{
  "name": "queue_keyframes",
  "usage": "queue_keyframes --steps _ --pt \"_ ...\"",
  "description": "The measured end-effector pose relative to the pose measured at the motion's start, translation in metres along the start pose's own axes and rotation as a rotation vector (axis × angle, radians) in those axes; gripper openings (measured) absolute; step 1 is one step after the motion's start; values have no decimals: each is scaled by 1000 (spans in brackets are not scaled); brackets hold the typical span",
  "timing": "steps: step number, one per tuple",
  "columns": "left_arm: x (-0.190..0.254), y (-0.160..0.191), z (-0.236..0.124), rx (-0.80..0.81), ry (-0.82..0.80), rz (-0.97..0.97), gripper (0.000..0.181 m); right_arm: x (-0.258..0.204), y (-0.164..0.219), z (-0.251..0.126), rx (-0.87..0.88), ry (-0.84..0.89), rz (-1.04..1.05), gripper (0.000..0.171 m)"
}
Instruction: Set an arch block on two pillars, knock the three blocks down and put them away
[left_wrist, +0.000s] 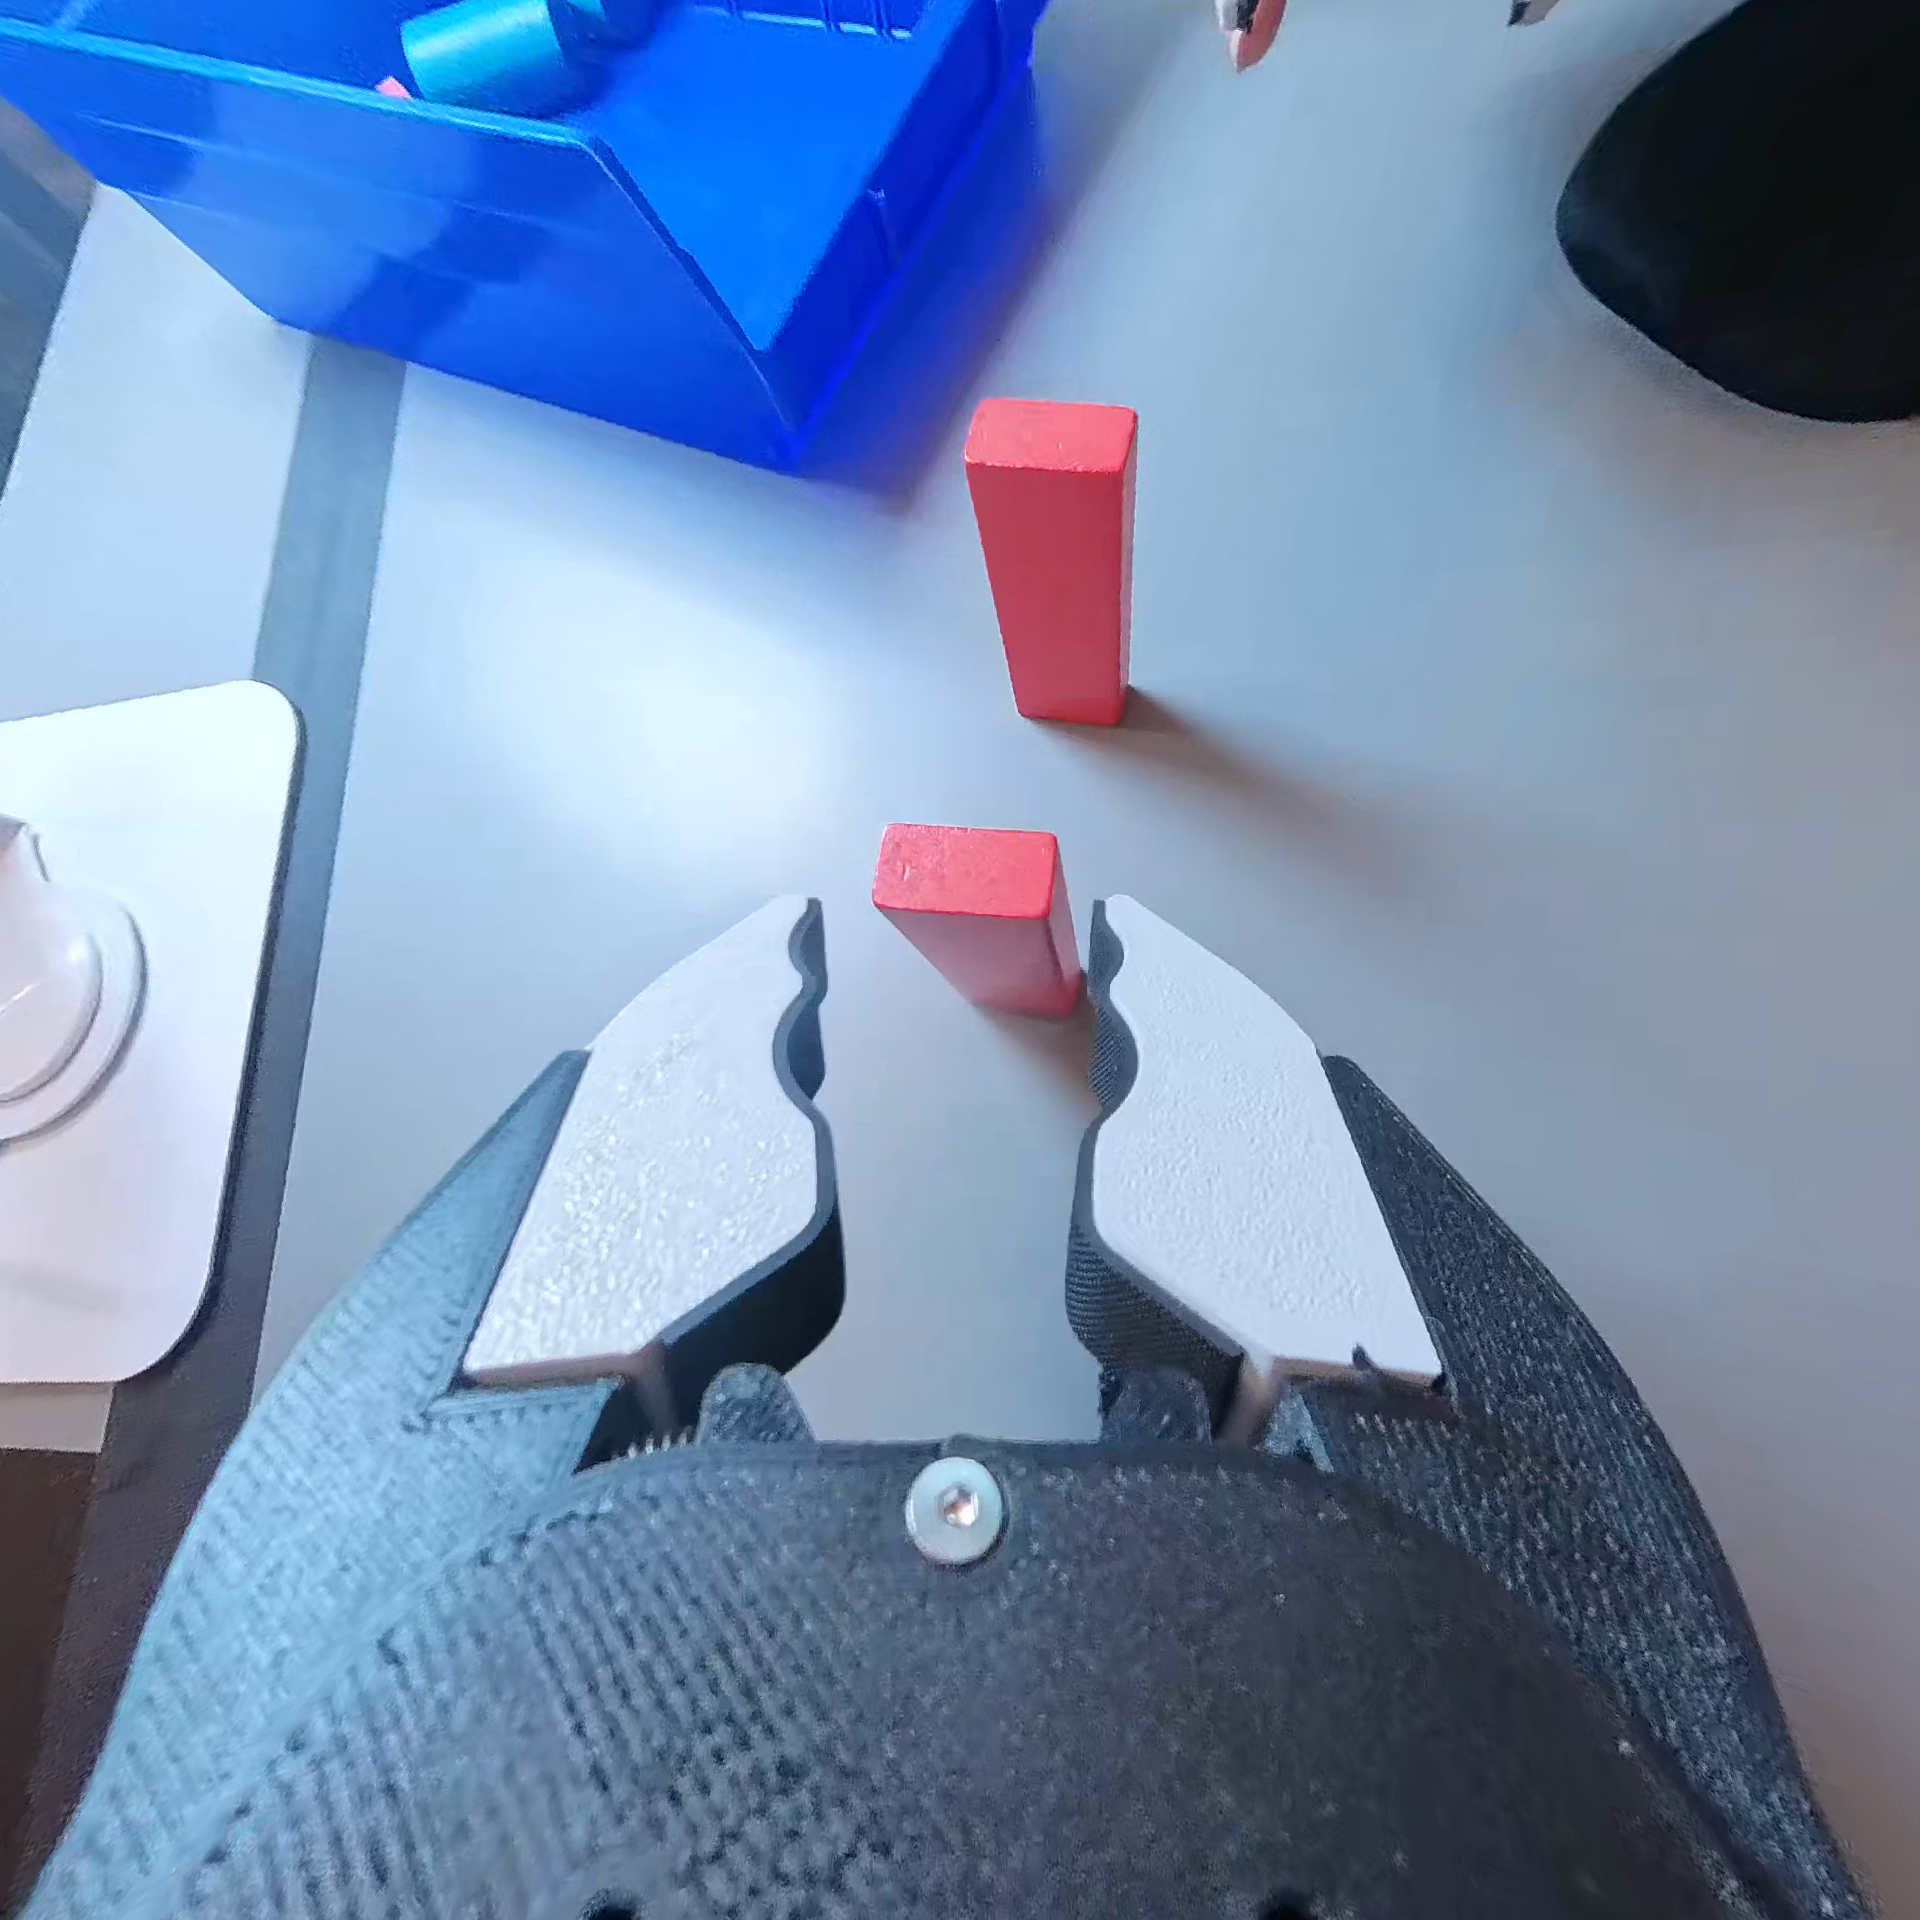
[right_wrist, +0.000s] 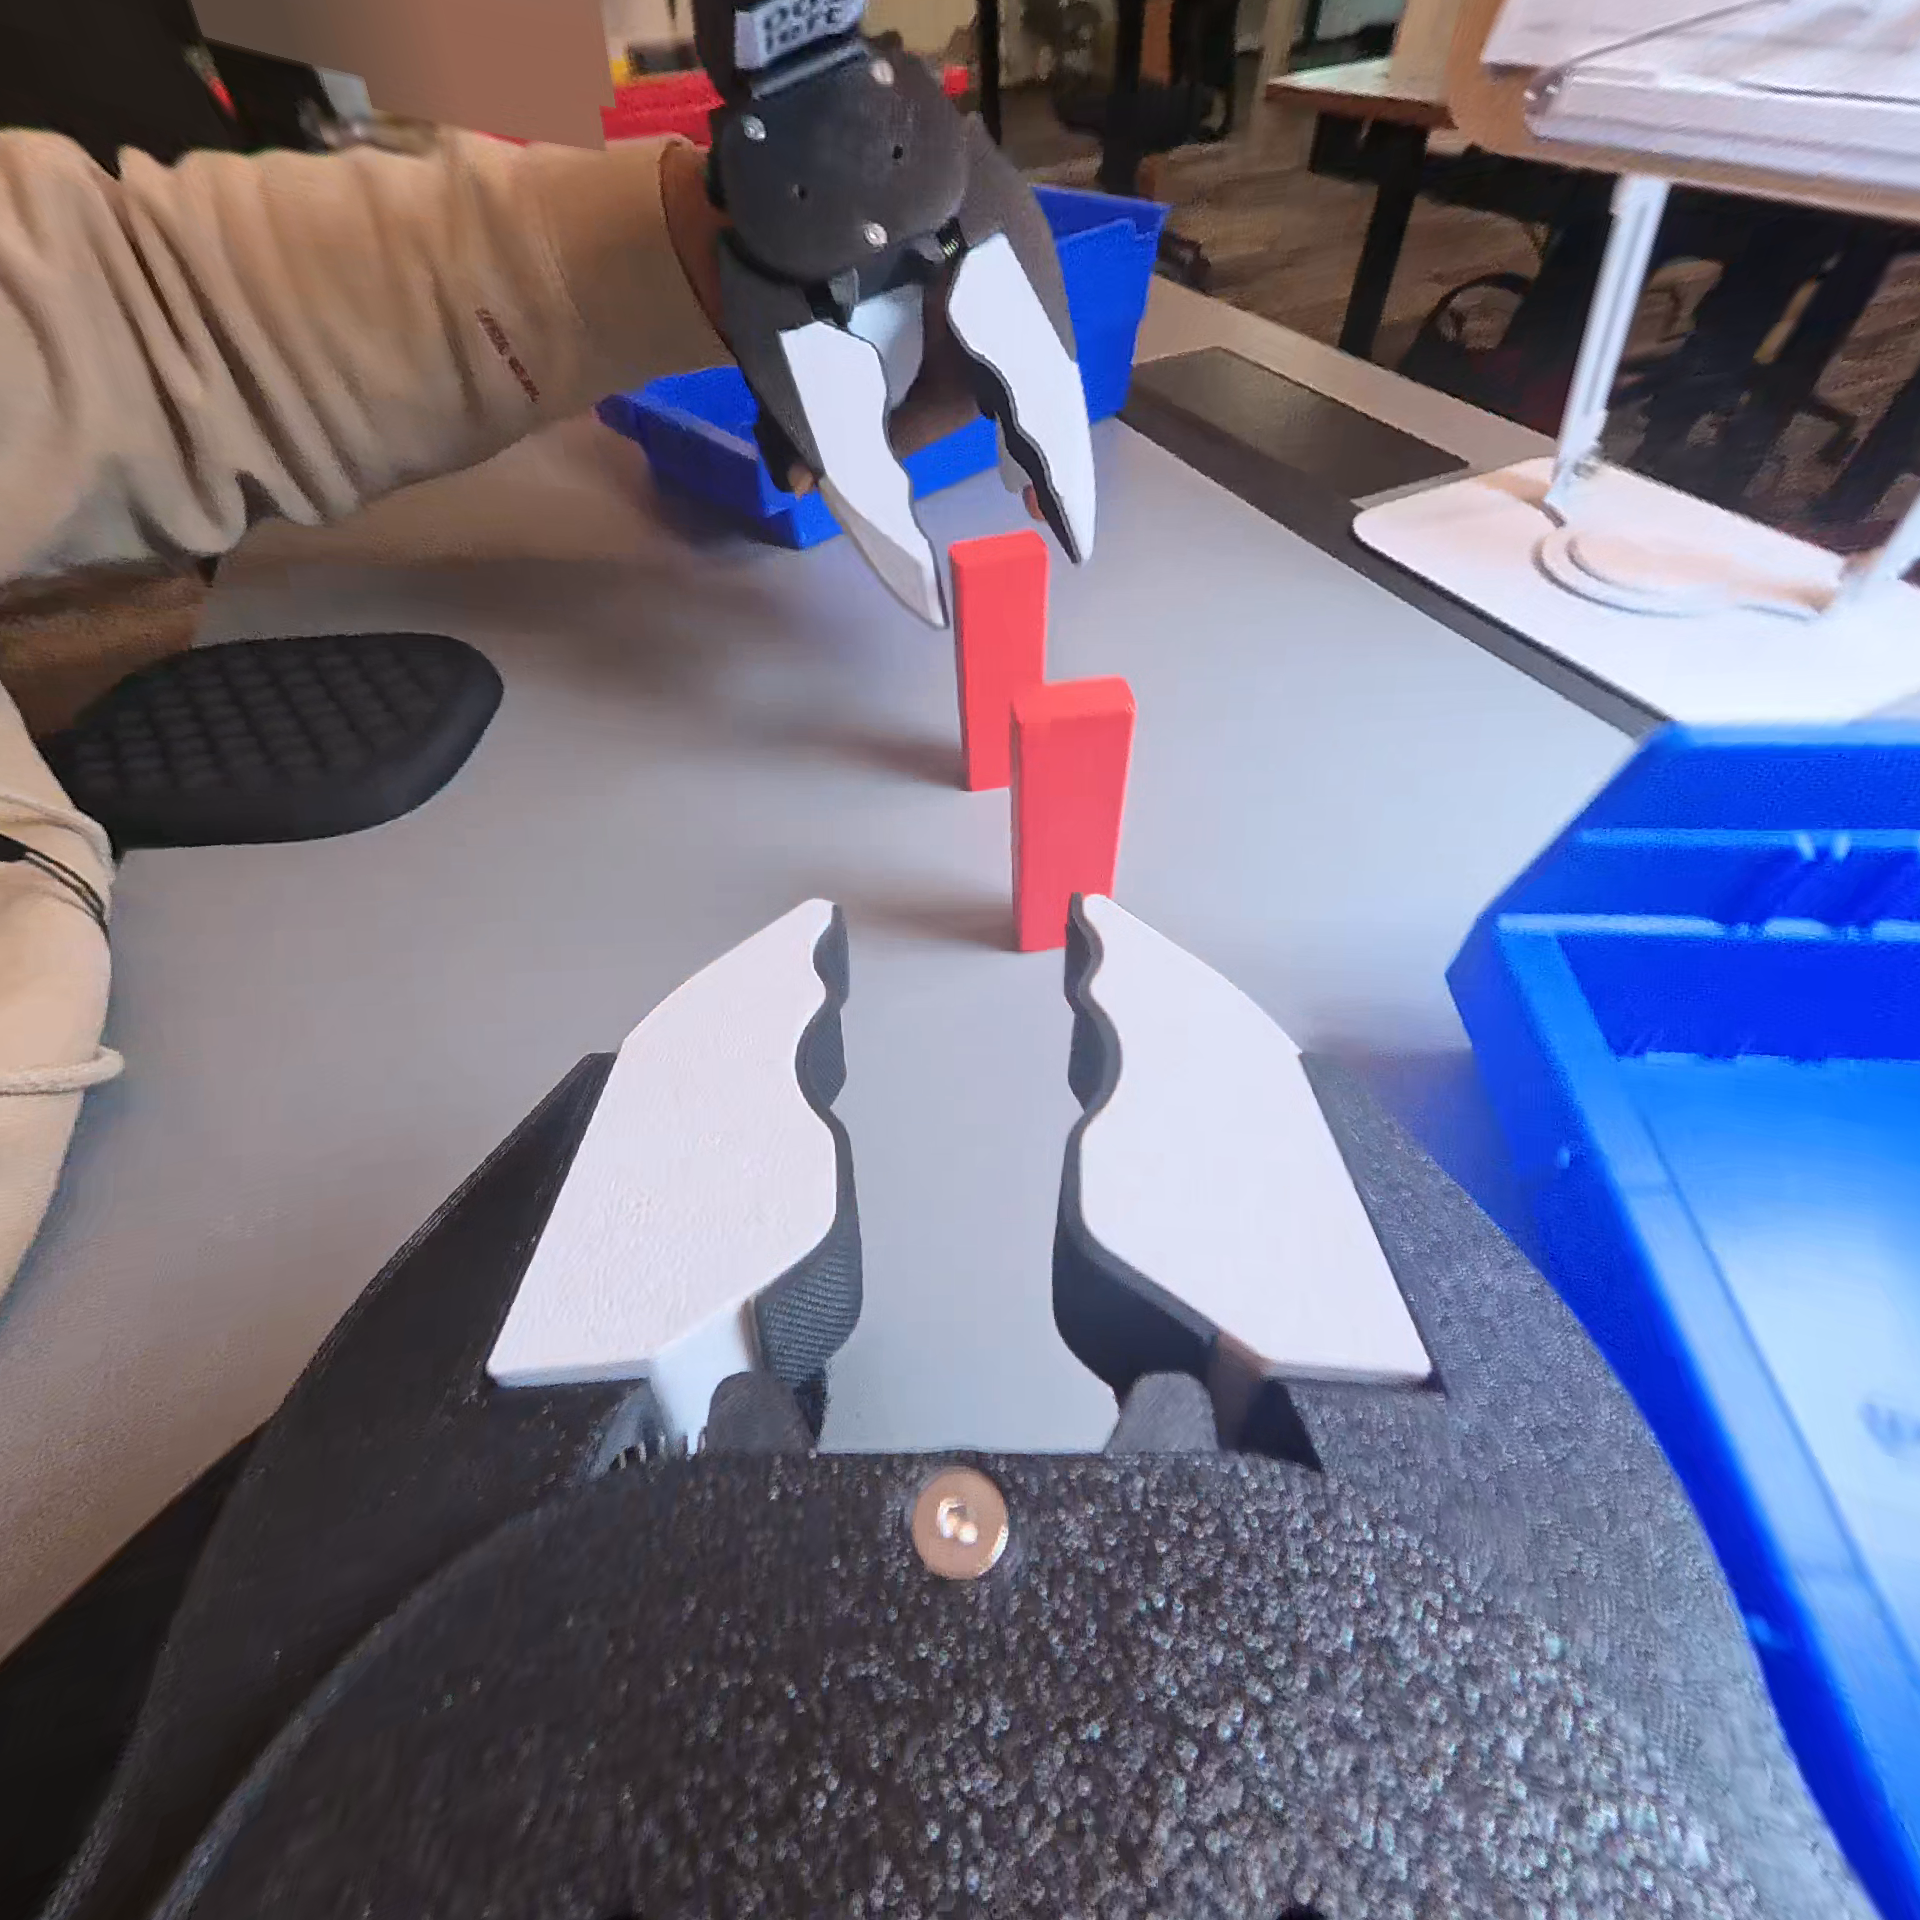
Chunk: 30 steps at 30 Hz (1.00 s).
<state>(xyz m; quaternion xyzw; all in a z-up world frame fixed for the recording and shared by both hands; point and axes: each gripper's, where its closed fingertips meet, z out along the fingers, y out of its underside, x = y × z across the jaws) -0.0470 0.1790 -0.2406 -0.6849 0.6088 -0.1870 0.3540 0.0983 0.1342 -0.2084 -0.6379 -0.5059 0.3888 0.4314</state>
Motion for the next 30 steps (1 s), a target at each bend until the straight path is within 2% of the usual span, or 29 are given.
queue_keyframes --steps 4,10,17,27,30 --pt "1 0 5 -41 53 -6 39 12 15 -3 83 35 43 40" --pt "4 0 10 -38 72 8 35 11 29 14 32 34 -1 42" --pt "3 3 6 -18 87 24 34 11 36 18 4 94 -13 65" --pt "2 10 -2 8 92 10 34 -4 31 10 -46 163 -65 89" --pt "-1 11 -3 -4 81 14 34 -12 21 7 -44 205 -62 90"
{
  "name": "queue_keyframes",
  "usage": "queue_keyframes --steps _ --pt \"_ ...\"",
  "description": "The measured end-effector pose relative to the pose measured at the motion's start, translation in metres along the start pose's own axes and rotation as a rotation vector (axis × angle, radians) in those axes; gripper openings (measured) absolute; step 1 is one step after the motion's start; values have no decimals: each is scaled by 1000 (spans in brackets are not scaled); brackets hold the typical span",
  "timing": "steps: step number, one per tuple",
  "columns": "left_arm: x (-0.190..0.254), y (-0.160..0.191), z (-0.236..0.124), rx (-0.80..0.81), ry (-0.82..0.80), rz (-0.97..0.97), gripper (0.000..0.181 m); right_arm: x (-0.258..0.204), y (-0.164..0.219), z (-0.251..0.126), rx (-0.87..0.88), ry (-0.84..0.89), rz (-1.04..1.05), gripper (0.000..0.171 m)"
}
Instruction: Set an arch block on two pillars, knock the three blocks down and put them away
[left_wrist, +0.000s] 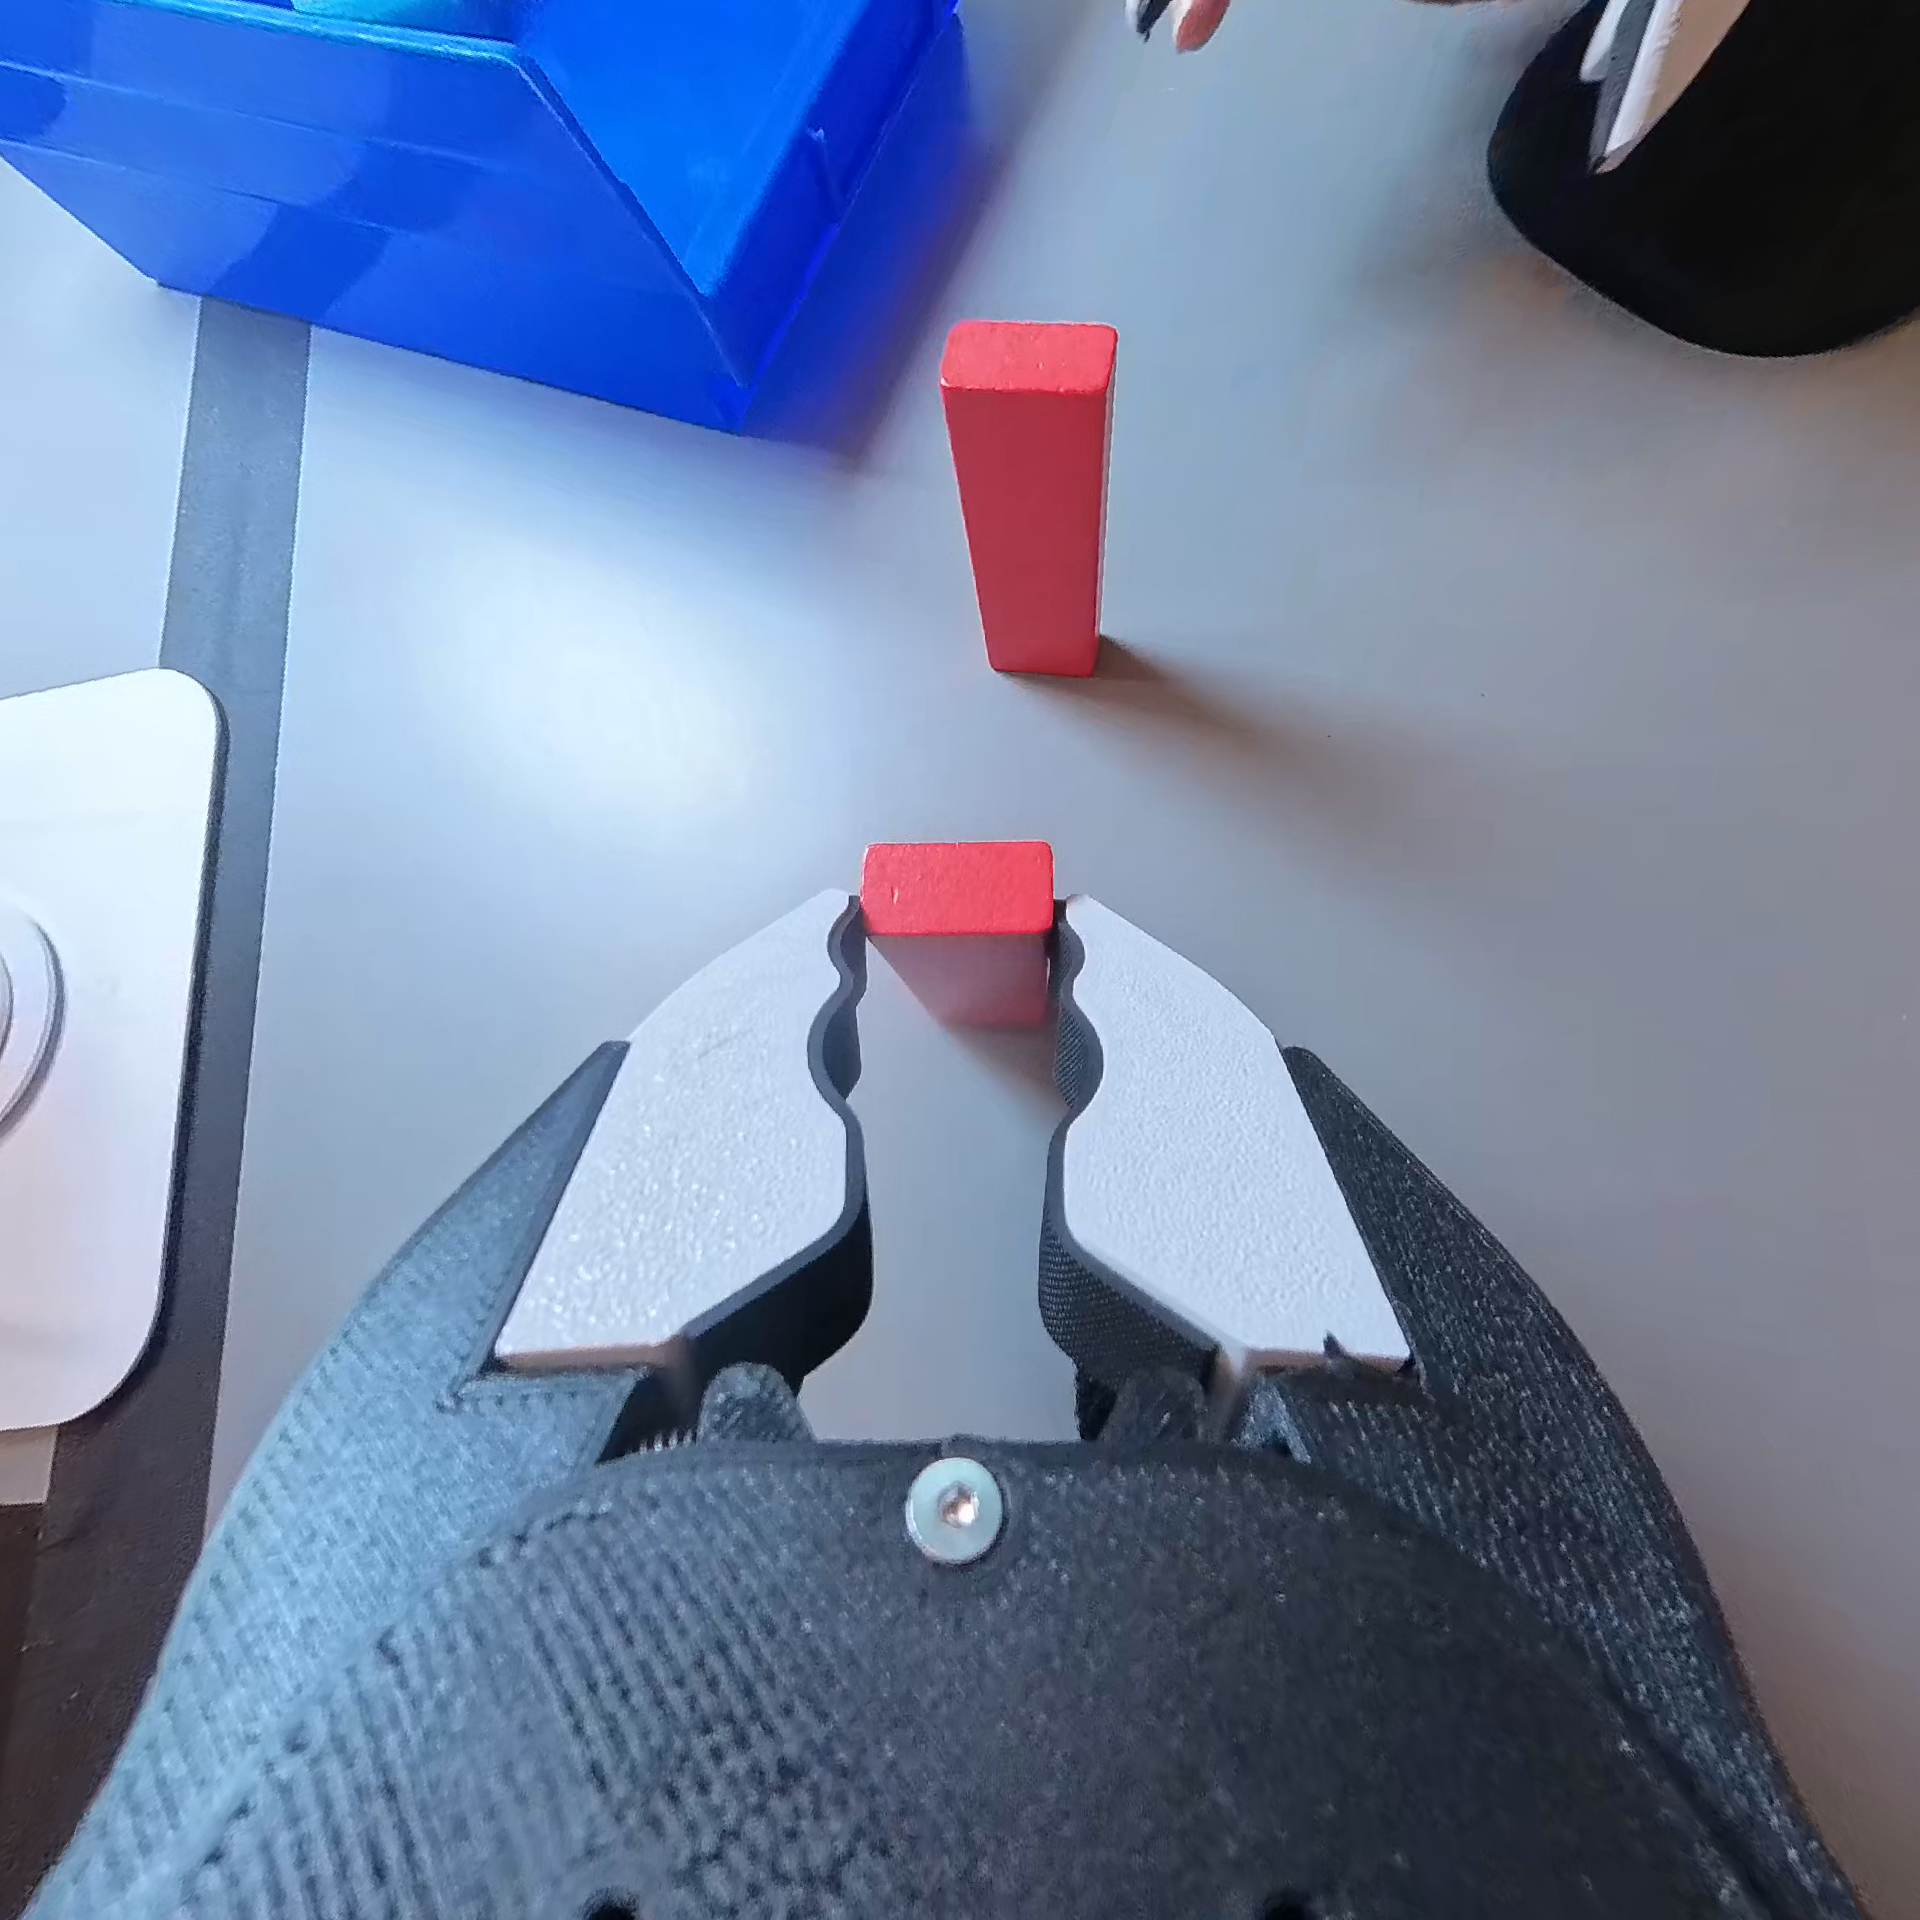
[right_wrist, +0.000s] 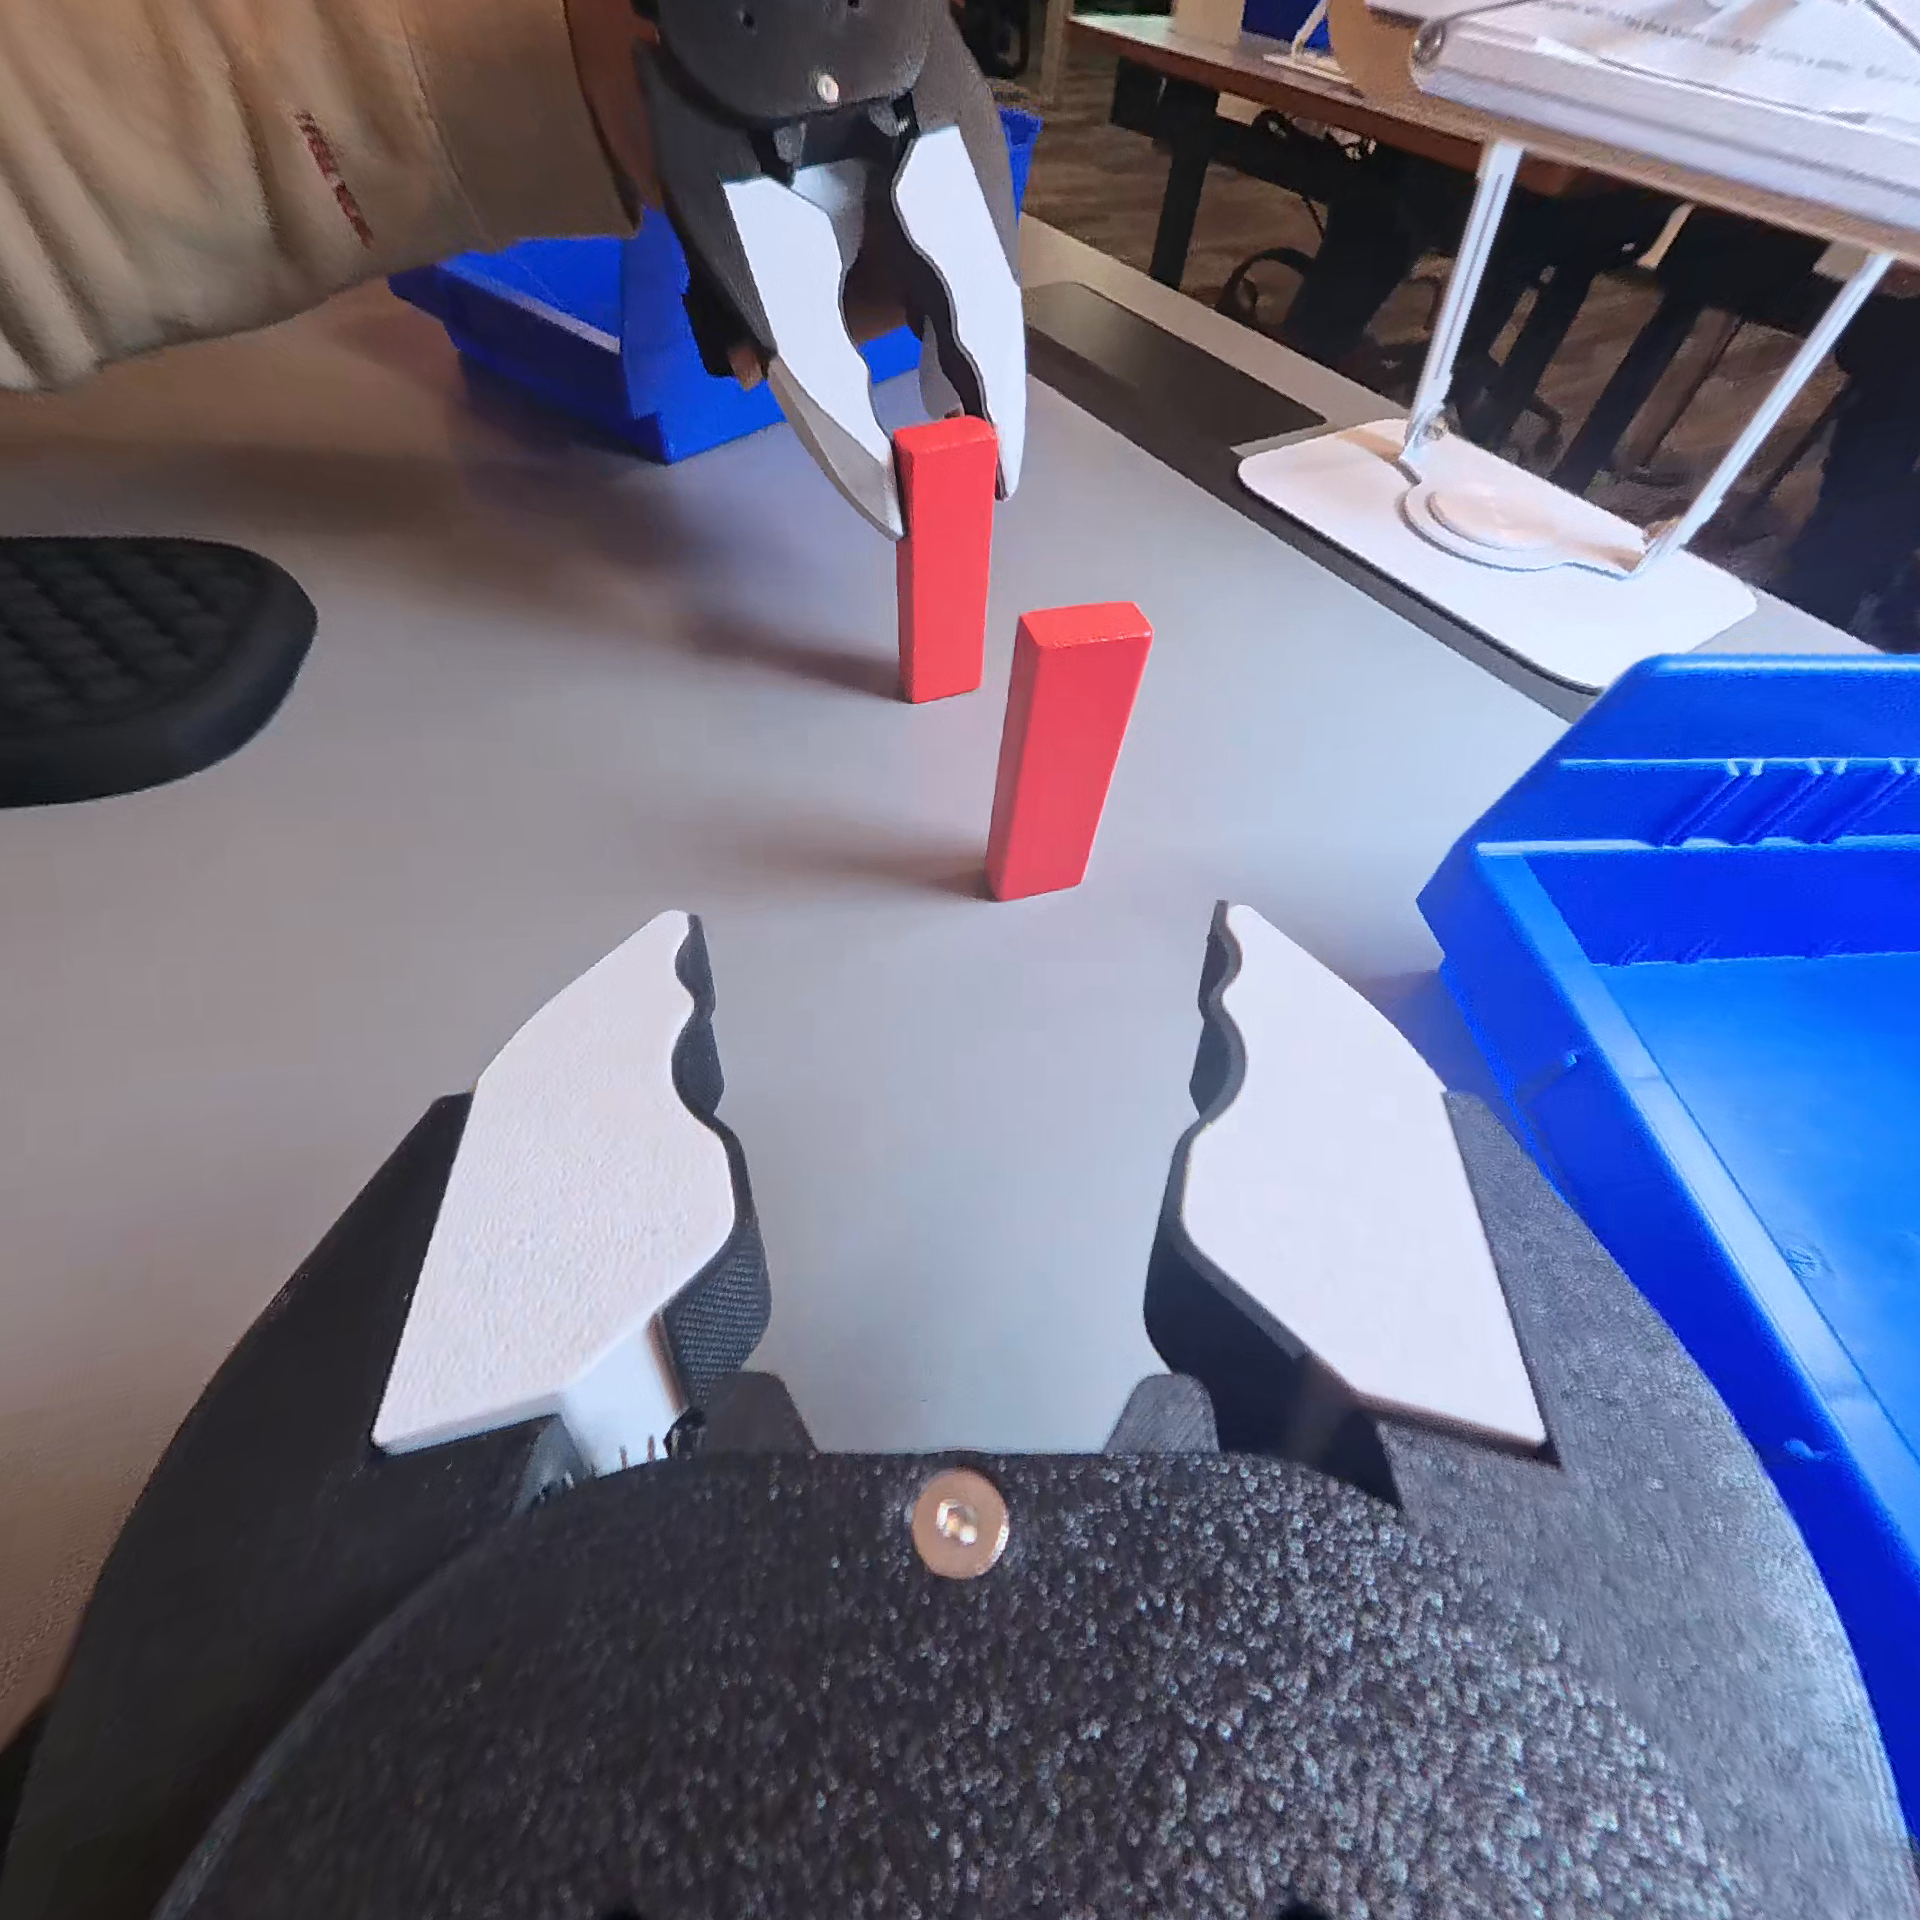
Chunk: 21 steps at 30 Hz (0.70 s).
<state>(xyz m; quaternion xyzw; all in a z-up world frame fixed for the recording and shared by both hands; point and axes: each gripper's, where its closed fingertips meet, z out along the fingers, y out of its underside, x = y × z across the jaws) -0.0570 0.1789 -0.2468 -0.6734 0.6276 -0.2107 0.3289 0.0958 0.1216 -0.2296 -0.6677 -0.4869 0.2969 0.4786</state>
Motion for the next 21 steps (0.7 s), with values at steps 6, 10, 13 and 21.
queue_keyframes --steps 6,10,13,21 --pt "-4 1 -1 0 -8 8 34 -14 -5 -10 -45 127 49 92" --pt "-2 0 -1 10 -2 11 34 -36 -11 -17 -11 176 53 92" --pt "1 -1 0 16 15 15 34 -46 -10 -18 25 208 21 92" --pt "7 0 -1 32 85 41 34 -39 1 -12 29 189 71 92"
